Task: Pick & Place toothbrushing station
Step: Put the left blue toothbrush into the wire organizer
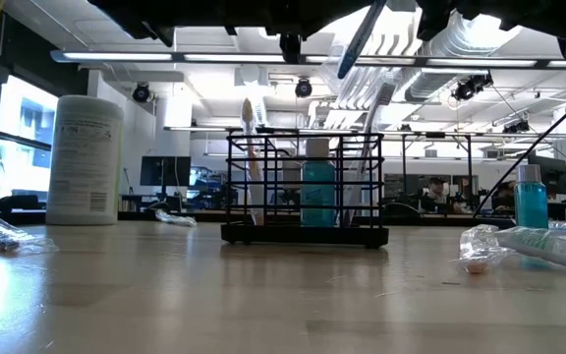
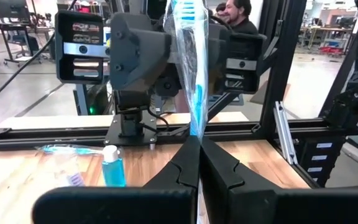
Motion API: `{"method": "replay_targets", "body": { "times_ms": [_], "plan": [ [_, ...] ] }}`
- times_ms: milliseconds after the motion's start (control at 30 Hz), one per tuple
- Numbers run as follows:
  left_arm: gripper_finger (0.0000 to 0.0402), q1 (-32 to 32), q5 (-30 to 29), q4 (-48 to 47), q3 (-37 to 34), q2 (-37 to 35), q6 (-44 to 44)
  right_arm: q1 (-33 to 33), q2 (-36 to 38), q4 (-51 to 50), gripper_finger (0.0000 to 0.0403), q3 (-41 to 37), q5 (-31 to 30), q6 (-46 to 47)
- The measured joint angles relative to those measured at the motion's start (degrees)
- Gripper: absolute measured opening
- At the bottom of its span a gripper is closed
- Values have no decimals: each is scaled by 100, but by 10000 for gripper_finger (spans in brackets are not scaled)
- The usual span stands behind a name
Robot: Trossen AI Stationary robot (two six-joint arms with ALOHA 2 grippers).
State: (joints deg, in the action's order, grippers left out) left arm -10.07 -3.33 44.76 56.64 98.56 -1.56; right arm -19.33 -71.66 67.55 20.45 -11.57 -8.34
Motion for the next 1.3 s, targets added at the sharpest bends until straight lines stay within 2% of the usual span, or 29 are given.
{"method": "replay_targets", "body": {
  "times_ms": [167,400,500,633,800,967,1133,1300],
  "plan": [
    [0,5,-56,-35,-2,0,185,-3,0,-63,20,0,13,-64],
    [1,4,-42,-112,-2,0,306,-8,0,-129,11,0,-10,-90],
    [13,2,-42,-126,-2,0,377,-7,0,-133,10,0,-18,-91],
    [58,-14,-21,-150,-2,0,609,-7,0,-181,10,2,-28,-92],
    [141,-22,7,-306,-4,0,587,-4,0,-366,10,2,-107,8],
    [217,-24,-2,-340,-4,0,579,-59,247,-886,10,2,-724,66],
    [264,-22,-15,-410,-9,-111,564,-48,680,-1342,10,2,-857,252],
    [288,-22,-201,-800,-9,-470,559,7,883,-1897,10,134,-873,523]
  ]
}}
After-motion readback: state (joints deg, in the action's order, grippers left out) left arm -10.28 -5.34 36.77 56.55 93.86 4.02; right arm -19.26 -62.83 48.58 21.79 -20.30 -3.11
